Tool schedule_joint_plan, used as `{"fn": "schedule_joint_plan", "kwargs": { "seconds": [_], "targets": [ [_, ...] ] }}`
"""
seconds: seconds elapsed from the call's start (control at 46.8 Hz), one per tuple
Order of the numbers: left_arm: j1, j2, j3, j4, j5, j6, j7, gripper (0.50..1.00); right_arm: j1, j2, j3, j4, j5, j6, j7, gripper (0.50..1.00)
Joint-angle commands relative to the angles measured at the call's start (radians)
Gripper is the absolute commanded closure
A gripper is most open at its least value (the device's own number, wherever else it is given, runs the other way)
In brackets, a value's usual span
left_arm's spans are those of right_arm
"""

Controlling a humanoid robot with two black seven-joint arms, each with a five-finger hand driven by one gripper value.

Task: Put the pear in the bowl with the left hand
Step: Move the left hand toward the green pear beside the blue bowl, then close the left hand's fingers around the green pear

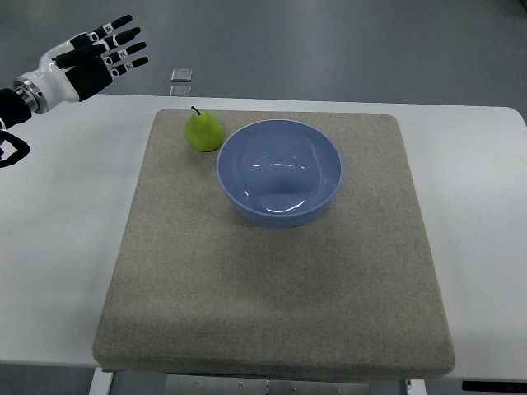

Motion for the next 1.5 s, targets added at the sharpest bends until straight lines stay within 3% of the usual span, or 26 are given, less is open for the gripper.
{"fn": "schedule_joint_plan", "kwargs": {
  "seconds": [0.0,0.599,0.834,1.262,1.476],
  "targets": [
    [-0.001,-0.005,0.0,0.001,0.0,0.0,0.0,0.506,0.0,0.0,0.0,0.001,0.0,0.0,0.0,0.574],
    [-0.032,-0.002,0.042,0.018,0.026,-0.014,-0.005,0.506,0.0,0.0,0.0,0.0,0.0,0.0,0.001,0.574],
    [-0.104,-0.001,0.095,0.03,0.437,0.0,-0.017,0.506,-0.001,0.0,0.0,0.0,0.0,0.0,0.0,0.574],
    [-0.153,-0.1,0.101,0.154,1.186,0.02,-0.23,0.506,-0.001,0.0,0.0,0.0,0.0,0.0,0.001,0.574],
    [-0.204,-0.154,0.187,0.154,1.342,0.097,-0.253,0.506,-0.001,0.0,0.0,0.0,0.0,0.0,0.0,0.574]
  ]
}}
